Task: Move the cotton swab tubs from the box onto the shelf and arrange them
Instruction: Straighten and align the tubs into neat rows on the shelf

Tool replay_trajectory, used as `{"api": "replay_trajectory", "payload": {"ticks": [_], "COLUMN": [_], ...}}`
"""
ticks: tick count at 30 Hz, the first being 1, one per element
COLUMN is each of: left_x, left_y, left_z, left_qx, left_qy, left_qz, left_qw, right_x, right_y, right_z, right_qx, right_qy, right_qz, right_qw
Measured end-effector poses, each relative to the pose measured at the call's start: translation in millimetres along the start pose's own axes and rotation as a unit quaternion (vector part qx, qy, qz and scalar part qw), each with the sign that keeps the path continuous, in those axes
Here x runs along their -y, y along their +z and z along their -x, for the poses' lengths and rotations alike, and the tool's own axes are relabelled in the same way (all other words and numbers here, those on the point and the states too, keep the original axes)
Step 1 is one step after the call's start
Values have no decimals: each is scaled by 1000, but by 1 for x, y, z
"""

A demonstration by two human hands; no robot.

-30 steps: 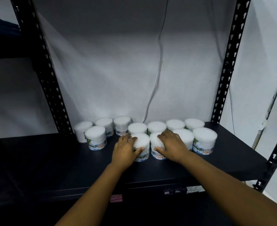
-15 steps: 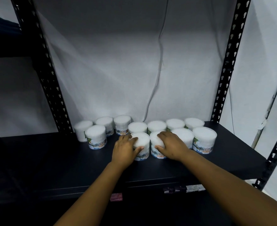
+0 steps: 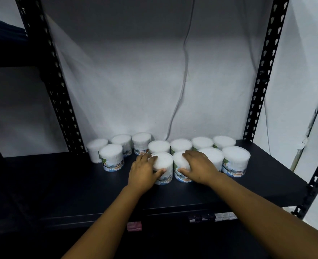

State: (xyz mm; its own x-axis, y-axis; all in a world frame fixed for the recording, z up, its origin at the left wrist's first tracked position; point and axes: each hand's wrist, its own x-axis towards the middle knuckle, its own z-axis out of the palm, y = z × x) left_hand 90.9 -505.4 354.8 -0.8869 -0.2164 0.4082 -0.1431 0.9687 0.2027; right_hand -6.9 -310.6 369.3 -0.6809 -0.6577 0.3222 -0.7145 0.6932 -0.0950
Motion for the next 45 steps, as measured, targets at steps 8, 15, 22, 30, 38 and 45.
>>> {"api": "replay_trajectory", "payload": {"ticks": [8, 15, 22, 30, 38, 45], "left_x": [3, -1, 1, 0, -1, 4], "left_y": [0, 0, -1, 0, -1, -2], "left_z": [2, 2, 4, 2, 3, 2], "left_qx": [17, 8, 10, 15, 12, 14], "left_qy": [15, 3, 10, 10, 1, 21], "left_qz": [19, -1, 1, 4, 9, 9], "left_qw": [1000, 1000, 1000, 1000, 1000, 1000], "right_x": [-1, -2, -2, -2, 0, 0], "right_y": [-1, 1, 1, 3, 4, 6], "right_z": [0, 0, 1, 0, -1, -1], "right_qx": [2, 9, -1, 9, 9, -3], "right_qy": [-5, -1, -4, 7, 16, 16], "right_qz": [-15, -13, 1, 2, 13, 6], "right_qw": [1000, 1000, 1000, 1000, 1000, 1000]}}
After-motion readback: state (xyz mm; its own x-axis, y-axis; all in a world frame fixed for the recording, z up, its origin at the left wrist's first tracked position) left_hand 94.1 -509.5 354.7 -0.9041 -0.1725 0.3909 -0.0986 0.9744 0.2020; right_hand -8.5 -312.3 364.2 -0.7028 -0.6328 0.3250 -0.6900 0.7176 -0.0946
